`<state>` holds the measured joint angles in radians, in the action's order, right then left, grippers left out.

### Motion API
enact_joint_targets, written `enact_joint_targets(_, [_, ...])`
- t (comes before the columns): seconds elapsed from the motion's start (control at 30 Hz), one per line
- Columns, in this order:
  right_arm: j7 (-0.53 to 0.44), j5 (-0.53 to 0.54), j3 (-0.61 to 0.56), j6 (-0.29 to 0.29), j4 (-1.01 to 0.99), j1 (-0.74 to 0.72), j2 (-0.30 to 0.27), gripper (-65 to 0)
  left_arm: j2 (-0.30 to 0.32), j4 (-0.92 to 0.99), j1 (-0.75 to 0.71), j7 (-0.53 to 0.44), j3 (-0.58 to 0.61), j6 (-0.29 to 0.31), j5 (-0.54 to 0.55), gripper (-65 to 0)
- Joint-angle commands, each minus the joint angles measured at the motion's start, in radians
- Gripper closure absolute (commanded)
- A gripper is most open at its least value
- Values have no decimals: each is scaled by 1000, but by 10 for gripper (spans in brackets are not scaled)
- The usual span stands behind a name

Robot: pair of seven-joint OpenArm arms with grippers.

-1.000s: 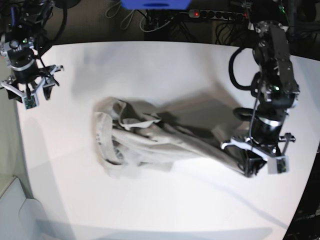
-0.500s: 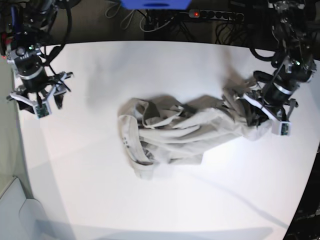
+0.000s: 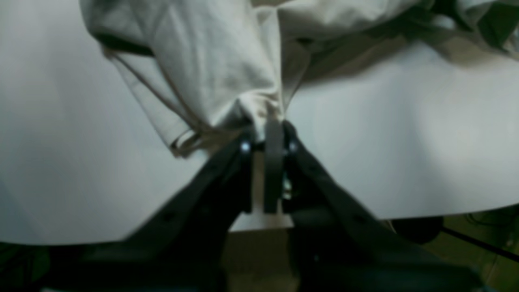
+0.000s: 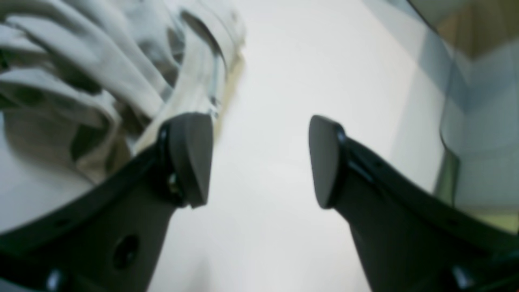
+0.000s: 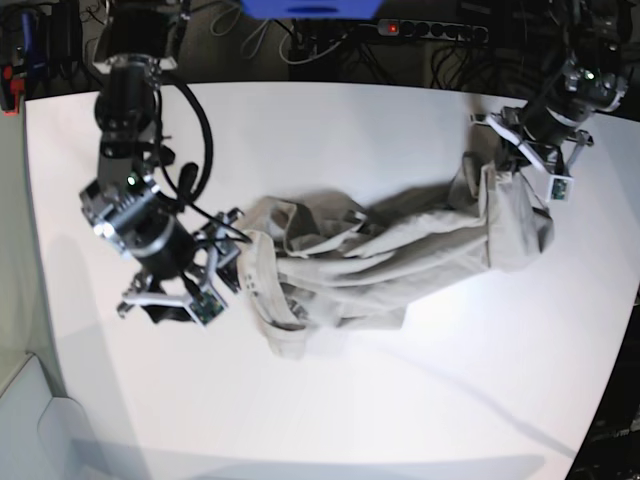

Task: Layout the t-shirt on the table in an organized manner, then fold the t-shirt properly
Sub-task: 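Grasp the t-shirt's bunched middle with the right gripper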

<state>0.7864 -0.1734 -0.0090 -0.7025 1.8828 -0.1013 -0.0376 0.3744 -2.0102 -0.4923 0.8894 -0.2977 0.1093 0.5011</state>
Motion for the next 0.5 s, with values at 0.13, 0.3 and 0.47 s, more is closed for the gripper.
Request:
enact_joint_targets(0.13, [-5, 4, -128, 4, -157, -163, 2, -378, 10, -17, -1, -14, -7, 2, 5, -3])
enact_joint_targets(0.3, [-38, 5, -202, 4, -355, -254, 25, -378, 2, -17, 4, -16, -7, 0, 3, -3])
enact_joint_targets(0.47, [-155, 5, -197, 4, -555, -343, 37, -378, -25, -17, 2, -16, -8, 0, 3, -3])
